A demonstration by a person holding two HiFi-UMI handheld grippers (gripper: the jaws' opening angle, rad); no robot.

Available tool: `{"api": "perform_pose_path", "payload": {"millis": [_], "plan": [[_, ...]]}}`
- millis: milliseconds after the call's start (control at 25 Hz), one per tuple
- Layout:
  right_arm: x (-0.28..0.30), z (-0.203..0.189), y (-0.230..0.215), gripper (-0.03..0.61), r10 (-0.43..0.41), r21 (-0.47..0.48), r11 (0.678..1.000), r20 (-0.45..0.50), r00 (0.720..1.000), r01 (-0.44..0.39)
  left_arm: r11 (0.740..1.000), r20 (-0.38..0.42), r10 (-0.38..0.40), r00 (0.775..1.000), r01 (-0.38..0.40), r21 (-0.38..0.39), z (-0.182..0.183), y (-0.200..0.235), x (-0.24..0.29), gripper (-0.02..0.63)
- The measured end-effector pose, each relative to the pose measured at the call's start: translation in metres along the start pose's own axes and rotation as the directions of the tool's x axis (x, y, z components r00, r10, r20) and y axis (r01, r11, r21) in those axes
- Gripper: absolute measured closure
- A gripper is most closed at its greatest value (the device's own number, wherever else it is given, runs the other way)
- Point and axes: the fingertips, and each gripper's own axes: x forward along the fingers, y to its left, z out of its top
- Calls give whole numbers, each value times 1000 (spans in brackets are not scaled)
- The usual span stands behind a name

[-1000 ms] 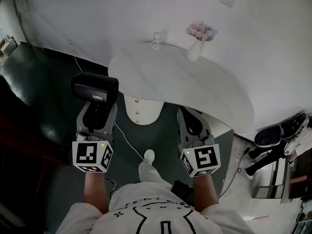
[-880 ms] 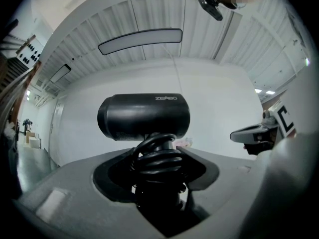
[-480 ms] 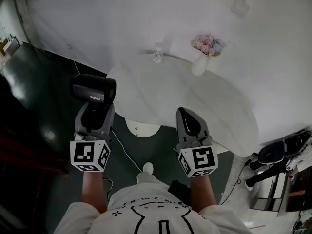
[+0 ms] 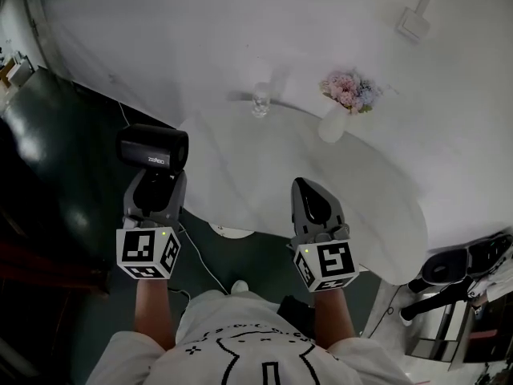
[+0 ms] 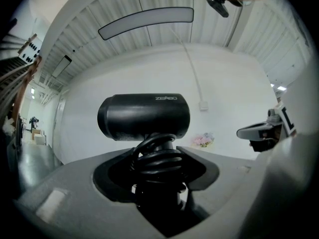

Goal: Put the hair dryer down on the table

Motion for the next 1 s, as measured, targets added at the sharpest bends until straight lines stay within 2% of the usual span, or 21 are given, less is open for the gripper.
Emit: {"api": "perform_pose_path", "payload": {"millis": [280,600,1000], "plan": [[30,-11,1,581,15,1,1000,-37,999,-15,1000,-41,4,999,-3,8,-13,19,30,362],[75,-27,5,581,-24,30,999,-88,996,27,997,-124,-77,989,78,2,-44,42,78,362],[147,-40,9,581,-91,37,995,-161,983,98,982,-265,-191,945,184,-50,-97,76,151,362]]}}
